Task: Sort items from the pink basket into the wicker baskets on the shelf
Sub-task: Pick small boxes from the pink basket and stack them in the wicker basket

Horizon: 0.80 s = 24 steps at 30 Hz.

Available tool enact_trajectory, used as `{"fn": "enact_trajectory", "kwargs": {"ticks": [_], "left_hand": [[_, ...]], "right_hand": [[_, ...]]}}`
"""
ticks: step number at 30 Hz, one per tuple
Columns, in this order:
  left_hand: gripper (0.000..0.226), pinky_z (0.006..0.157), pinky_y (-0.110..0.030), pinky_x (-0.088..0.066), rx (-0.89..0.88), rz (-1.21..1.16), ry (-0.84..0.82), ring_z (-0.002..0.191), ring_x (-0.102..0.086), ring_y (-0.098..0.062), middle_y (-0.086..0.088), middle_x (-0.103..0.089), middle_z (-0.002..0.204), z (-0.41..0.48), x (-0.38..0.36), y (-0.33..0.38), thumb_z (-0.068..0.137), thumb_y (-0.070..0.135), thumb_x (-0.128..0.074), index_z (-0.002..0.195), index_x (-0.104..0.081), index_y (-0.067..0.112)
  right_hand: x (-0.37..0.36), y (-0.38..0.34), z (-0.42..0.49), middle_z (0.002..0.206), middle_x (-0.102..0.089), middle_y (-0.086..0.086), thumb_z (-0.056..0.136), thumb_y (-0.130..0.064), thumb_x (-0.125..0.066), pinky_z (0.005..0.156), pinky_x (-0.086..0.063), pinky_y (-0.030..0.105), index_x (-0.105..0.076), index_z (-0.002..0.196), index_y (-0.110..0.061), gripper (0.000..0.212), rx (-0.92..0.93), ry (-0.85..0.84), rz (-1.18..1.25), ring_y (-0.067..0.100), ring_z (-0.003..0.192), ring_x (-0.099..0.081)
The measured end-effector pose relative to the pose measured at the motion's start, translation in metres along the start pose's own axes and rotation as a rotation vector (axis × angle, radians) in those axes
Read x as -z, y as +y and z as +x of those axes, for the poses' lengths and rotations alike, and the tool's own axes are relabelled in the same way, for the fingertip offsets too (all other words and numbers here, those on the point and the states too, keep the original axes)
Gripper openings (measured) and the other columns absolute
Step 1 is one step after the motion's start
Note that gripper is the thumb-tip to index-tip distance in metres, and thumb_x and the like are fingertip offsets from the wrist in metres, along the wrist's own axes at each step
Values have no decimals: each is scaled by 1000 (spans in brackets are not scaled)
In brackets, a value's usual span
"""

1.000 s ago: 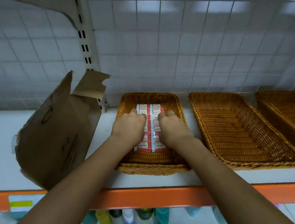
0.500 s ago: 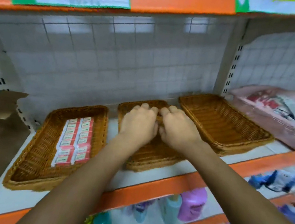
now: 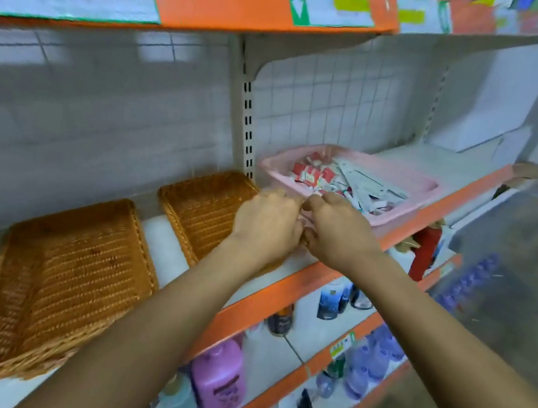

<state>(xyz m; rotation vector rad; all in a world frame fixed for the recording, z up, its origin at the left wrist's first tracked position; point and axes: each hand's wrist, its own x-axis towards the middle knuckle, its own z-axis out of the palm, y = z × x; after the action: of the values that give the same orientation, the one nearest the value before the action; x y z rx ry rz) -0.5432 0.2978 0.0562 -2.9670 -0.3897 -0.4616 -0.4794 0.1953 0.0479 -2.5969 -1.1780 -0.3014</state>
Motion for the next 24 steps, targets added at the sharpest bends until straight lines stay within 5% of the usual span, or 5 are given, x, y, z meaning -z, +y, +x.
{"fn": "enact_trajectory", "kwargs": {"ticks": [13, 17, 24], "left_hand": [[33, 84, -40, -47, -60, 19, -63, 110, -56, -32, -12, -58, 120, 143, -53, 24, 93, 33, -55, 118, -59, 13], [28, 83, -39, -48, -42, 45, -130, 108, -57, -31, -12, -59, 119, 185, -75, 8, 87, 20, -61, 114, -59, 13], [26, 62, -28, -47, 23, 19, -185, 77, -59, -18, -4, -62, 98, 231, -102, -15, 84, 14, -63, 109, -61, 17]], "right_hand": [[-7, 111, 87, 122, -51, 15, 89, -17, -51, 89, -43, 37, -51, 123, -8, 35, -87, -29, -72, 33, 114, -48], [-19, 136, 132, 125, -51, 14, 91, -17, -51, 93, -42, 37, -51, 125, -8, 35, -65, -104, -91, 32, 117, -47], [-38, 155, 193, 126, -56, 11, 86, -20, -61, 94, -41, 30, -56, 122, -11, 37, 91, -314, -118, 28, 117, -52]]}}
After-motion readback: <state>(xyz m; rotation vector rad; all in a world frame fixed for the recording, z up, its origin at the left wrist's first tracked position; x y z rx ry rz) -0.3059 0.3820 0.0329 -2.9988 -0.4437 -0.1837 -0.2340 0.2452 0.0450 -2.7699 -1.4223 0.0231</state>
